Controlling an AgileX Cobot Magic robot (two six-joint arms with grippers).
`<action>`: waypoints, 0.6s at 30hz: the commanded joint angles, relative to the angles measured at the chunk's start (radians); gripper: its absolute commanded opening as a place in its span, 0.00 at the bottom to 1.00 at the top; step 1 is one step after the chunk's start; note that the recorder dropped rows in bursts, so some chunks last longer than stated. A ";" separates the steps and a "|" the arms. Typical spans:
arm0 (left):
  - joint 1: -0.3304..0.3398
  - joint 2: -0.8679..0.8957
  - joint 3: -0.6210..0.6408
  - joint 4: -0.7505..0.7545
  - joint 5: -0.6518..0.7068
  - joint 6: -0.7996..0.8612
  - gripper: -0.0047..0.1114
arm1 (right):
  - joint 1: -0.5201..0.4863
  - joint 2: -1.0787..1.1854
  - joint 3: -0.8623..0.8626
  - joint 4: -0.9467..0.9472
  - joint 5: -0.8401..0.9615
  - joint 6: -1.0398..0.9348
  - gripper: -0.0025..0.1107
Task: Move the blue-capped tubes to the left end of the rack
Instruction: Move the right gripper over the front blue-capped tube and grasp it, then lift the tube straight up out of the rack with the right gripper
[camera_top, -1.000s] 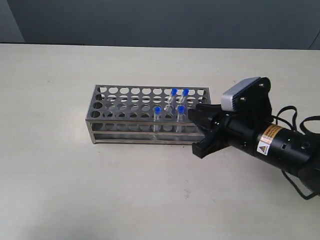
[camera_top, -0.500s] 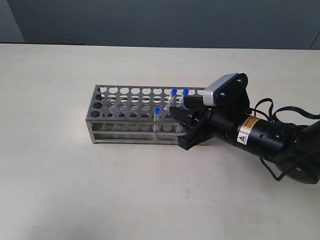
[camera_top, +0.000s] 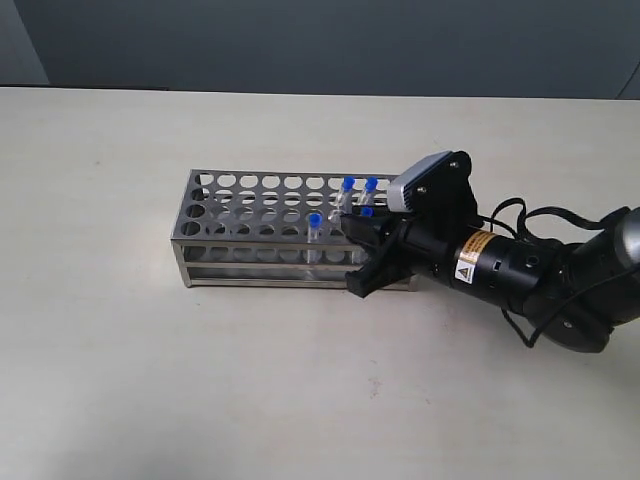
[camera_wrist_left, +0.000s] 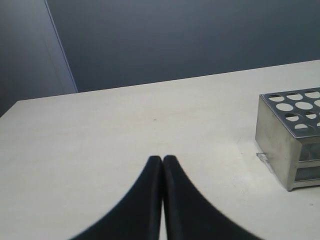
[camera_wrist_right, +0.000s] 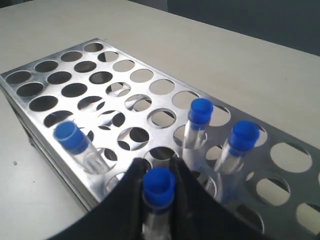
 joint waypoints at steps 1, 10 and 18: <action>-0.005 -0.005 -0.003 0.002 -0.001 0.000 0.05 | 0.000 0.002 -0.002 -0.010 -0.004 -0.005 0.02; -0.005 -0.005 -0.003 0.002 -0.001 0.000 0.05 | 0.000 -0.138 -0.005 -0.032 -0.004 -0.017 0.02; -0.005 -0.005 -0.003 0.002 -0.001 0.000 0.05 | 0.000 -0.330 -0.148 -0.139 0.188 -0.008 0.02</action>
